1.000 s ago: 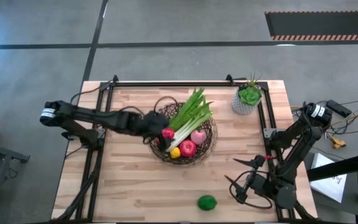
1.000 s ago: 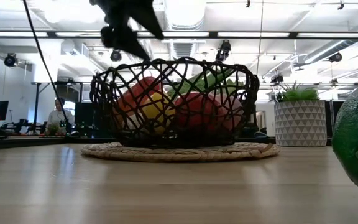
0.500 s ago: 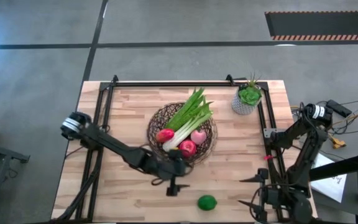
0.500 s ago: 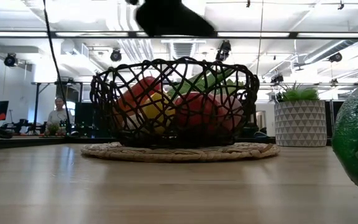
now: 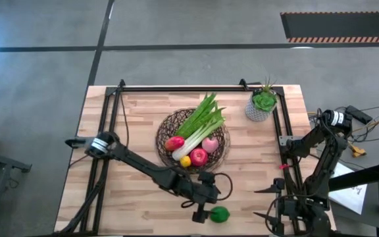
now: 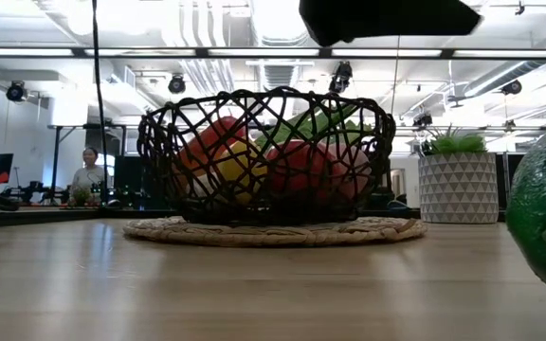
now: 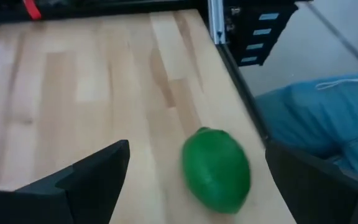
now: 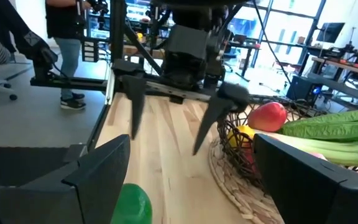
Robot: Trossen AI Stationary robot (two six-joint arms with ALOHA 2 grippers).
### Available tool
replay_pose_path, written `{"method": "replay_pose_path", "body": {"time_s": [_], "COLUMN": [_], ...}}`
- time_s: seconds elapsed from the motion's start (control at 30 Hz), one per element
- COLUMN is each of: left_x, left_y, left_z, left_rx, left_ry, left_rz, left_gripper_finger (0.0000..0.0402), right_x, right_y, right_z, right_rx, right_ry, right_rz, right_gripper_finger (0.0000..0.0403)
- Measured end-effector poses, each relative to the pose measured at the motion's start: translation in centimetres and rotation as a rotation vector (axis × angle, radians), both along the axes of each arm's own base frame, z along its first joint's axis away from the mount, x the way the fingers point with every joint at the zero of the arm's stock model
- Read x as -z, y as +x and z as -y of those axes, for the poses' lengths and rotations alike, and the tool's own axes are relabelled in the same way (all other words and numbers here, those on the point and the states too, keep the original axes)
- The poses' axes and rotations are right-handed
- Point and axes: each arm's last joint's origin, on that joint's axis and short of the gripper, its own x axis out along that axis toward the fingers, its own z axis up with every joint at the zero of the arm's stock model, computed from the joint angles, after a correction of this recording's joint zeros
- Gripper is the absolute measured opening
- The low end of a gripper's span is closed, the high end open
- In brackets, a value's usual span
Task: Build produce basket
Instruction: Put the green lime into the black mesh basket
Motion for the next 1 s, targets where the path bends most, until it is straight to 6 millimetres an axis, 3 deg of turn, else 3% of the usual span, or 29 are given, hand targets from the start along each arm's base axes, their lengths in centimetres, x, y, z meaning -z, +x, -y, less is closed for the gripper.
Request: {"method": "replay_pose_path", "body": {"time_s": [0.27,0.53,0.77,1.0], "left_x": [1.6,3.8,5.5,8.3], "left_y": [0.3,0.1,0.0,0.8], "left_z": [2.9,6.2,6.7,7.5], "left_rx": [-0.048,-0.17,-0.314,-0.294], "left_ry": [-0.137,-0.092,-0.086,-0.128], "left_rz": [-0.055,0.051,0.068,0.075], "left_gripper_finger": [0.0361,0.0361,0.0361,0.0361], "right_x": [0.5,3.2,5.7,5.5], "right_y": [-0.5,-0.4,-0.2,0.0], "right_z": [-0.4,-1.5,-2.1,-3.1], "right_rx": [-0.022,-0.021,0.001,0.009], "right_ry": [0.045,0.162,0.248,0.278], "right_rz": [-0.004,-0.019,-0.03,-0.02], "right_gripper_finger": [0.0329,0.0329,0.0329,0.0329]}}
